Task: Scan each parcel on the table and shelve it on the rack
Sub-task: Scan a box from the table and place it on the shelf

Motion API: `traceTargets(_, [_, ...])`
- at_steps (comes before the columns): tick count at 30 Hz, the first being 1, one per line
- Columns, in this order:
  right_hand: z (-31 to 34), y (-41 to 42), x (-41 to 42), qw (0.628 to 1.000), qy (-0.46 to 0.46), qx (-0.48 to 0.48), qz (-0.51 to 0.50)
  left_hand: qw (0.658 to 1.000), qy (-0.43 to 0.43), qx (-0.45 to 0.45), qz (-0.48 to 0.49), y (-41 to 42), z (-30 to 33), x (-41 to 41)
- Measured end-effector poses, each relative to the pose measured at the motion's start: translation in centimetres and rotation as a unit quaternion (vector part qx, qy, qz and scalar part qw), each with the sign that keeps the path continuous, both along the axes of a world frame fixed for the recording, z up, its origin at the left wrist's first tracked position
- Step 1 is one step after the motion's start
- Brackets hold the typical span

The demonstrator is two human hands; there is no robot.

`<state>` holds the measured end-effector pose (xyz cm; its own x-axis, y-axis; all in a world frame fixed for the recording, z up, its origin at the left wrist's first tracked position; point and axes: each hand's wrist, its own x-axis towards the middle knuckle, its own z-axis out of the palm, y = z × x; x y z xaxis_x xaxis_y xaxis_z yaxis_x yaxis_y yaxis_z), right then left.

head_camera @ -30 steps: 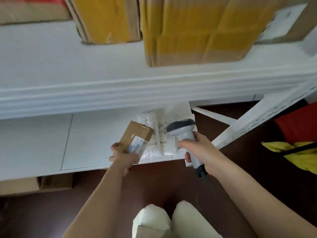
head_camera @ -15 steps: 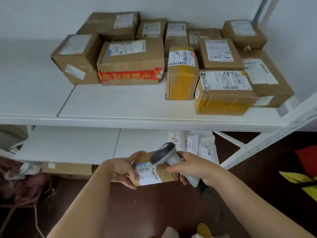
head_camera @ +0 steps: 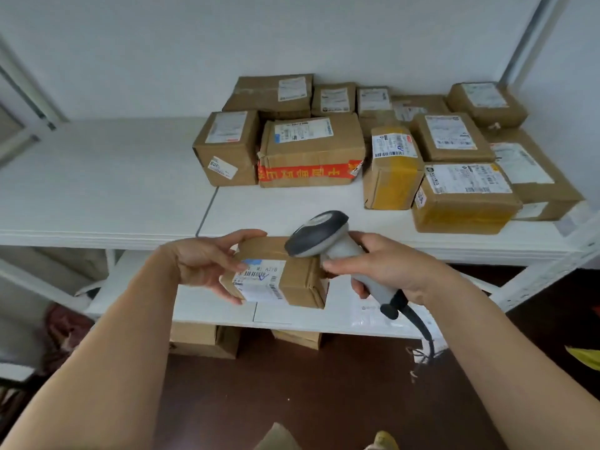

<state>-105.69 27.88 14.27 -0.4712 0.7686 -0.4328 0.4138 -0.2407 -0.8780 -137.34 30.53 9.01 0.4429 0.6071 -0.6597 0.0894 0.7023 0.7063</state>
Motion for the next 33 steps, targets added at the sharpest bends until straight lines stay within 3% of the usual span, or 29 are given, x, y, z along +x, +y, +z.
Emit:
traceTargets(5, [1.8, 2.9, 1.1, 0.985, 0.051, 0.029, -0.162, 0.997, -0.015, 0.051, 0.054, 4.0, 1.7, 2.6])
traceTargets(11, [1.3, 6.9, 1.5, 0.974, 0.059, 0.051, -0.215, 0.985, 0.096, 0.083, 0.114, 7.2, 3.1, 4.5])
traceTargets(17, [0.7, 9.1, -1.8, 0.98, 0.067, 0.044, -0.183, 0.973, 0.154, 0.053, 0.161, 7.0, 2.8, -0.3])
traceTargets(24, [0.7, 10.4, -8.9, 0.991, 0.071, 0.032, -0.107, 0.959, 0.171, 0.002, 0.228, 5.4, 1.7, -8.8])
traceTargets(29, [0.3, 11.2, -14.0, 0.992, 0.065, 0.023, -0.105, 0.943, 0.162, 0.004, 0.292, 6.2, 0.9, -13.7])
traceTargets(33, [0.1, 12.2, -19.1, 0.989, 0.067, 0.015, -0.13, 0.957, 0.177, 0.009, 0.232, 8.7, 1.3, -17.9])
